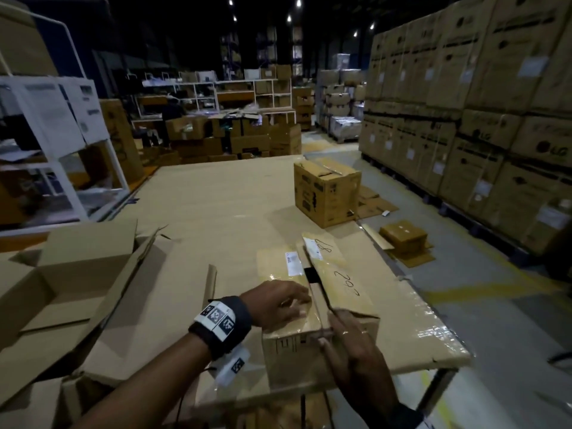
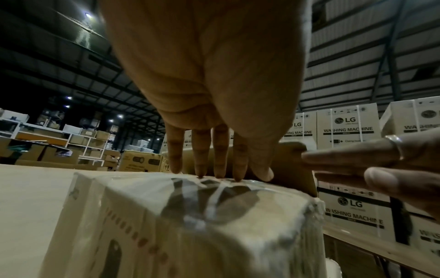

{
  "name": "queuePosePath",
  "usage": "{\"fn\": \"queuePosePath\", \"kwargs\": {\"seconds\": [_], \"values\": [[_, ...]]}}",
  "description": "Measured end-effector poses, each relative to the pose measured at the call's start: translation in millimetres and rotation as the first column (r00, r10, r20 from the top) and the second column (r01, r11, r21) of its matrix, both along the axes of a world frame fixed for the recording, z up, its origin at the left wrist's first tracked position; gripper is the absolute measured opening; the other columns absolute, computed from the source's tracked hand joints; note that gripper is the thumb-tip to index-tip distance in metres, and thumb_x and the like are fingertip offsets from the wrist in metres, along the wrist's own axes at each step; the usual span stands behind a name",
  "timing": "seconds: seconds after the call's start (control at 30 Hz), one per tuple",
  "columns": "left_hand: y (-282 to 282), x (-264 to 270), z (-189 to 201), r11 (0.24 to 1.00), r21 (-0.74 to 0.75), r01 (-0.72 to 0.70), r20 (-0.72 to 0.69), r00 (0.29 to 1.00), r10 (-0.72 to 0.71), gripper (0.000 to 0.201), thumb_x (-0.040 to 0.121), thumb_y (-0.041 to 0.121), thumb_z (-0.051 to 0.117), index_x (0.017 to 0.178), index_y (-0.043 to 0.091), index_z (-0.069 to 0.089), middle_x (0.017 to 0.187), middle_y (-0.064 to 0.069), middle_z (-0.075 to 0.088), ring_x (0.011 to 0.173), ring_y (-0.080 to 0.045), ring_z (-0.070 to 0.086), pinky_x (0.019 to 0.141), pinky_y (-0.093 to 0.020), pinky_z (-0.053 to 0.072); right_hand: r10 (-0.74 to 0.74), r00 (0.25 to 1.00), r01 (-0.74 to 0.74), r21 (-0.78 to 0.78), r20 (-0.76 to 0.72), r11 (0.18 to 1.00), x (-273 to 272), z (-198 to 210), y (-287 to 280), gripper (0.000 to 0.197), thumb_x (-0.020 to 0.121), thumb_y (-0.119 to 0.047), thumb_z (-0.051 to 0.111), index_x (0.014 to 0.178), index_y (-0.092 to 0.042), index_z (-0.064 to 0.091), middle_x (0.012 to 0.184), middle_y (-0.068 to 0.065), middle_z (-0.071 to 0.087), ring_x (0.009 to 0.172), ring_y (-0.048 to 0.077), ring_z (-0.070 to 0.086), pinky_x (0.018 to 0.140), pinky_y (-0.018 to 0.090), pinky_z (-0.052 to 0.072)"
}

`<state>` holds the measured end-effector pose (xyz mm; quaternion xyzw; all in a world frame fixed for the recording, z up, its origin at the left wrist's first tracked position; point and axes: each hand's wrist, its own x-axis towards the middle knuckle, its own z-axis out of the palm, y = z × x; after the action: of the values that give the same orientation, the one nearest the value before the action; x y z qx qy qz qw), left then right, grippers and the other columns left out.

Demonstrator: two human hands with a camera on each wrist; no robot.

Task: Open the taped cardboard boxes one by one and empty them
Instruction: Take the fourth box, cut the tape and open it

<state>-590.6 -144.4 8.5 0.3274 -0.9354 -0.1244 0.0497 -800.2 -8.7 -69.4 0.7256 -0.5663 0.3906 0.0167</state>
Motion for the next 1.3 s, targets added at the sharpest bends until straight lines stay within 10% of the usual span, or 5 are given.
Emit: {"fn": "queuePosePath", "kwargs": {"seconds": [0.53, 0.7, 0.9, 1.07, 1.3], "values": [[-108.4, -125.9, 58.3, 0.937, -0.062, 0.344, 0.202, 0.924, -0.326, 0.049, 0.100, 0.018, 0.059, 0.148, 0.016, 0.049, 0.155, -0.001, 0.045, 0.141, -0.024, 0.044, 0.114, -0.038, 0.037, -0.191, 0.976, 0.210, 0.211, -0.109, 0.955, -67.2, 34.2, -67.7, 0.058, 0.100, -0.037, 0.045, 0.152, -0.014, 0.036, 0.161, 0.012, 0.030, 0.147, 0.026, 0.032, 0.115, 0.039, 0.033], [-135.1, -156.2, 31.7, 0.922, 0.012, 0.387, 0.276, 0.885, -0.375, 0.037, 0.094, 0.020, 0.067, 0.130, 0.014, 0.065, 0.133, -0.008, 0.065, 0.126, -0.032, 0.057, 0.103, -0.045, 0.048, -0.269, 0.945, 0.315, 0.294, -0.189, 0.902, -77.4, 12.2, -80.7, 0.042, 0.093, -0.037, 0.045, 0.120, -0.014, 0.068, 0.121, 0.014, 0.070, 0.105, 0.025, 0.070, 0.084, 0.036, 0.060], [-156.4, -164.0, -0.1, 0.879, 0.016, 0.476, 0.154, 0.868, -0.473, 0.027, 0.090, 0.014, 0.070, 0.117, 0.016, 0.075, 0.113, -0.003, 0.076, 0.102, -0.025, 0.070, 0.088, -0.029, 0.054, -0.266, 0.944, 0.326, 0.413, -0.197, 0.851, -67.4, 24.1, -84.5, 0.022, 0.070, -0.027, 0.083, 0.089, -0.023, 0.073, 0.067, -0.004, 0.069, 0.056, 0.007, 0.066, 0.049, 0.022, 0.051], [-163.0, -163.3, -6.0, 0.842, -0.013, 0.539, 0.137, 0.835, -0.532, 0.023, 0.092, 0.011, 0.065, 0.112, 0.014, 0.077, 0.103, -0.006, 0.077, 0.090, -0.026, 0.072, 0.077, -0.024, 0.048, -0.145, 0.968, 0.237, 0.549, -0.207, 0.801, -67.4, 26.2, -94.6, 0.031, 0.102, -0.015, 0.041, 0.130, -0.016, 0.054, 0.106, 0.003, 0.071, 0.095, 0.022, 0.067, 0.083, 0.034, 0.051], [-178.6, -165.4, 3.2, 0.917, 0.033, 0.397, 0.116, 0.910, -0.398, 0.023, 0.084, 0.011, 0.074, 0.106, 0.017, 0.080, 0.101, -0.002, 0.078, 0.087, -0.020, 0.069, 0.081, -0.027, 0.052, -0.079, 0.976, 0.187, 0.597, -0.203, 0.780, -84.0, 46.1, -97.0, 0.031, 0.105, -0.022, 0.030, 0.131, -0.020, 0.047, 0.121, 0.004, 0.060, 0.114, 0.027, 0.055, 0.094, 0.036, 0.038]]}}
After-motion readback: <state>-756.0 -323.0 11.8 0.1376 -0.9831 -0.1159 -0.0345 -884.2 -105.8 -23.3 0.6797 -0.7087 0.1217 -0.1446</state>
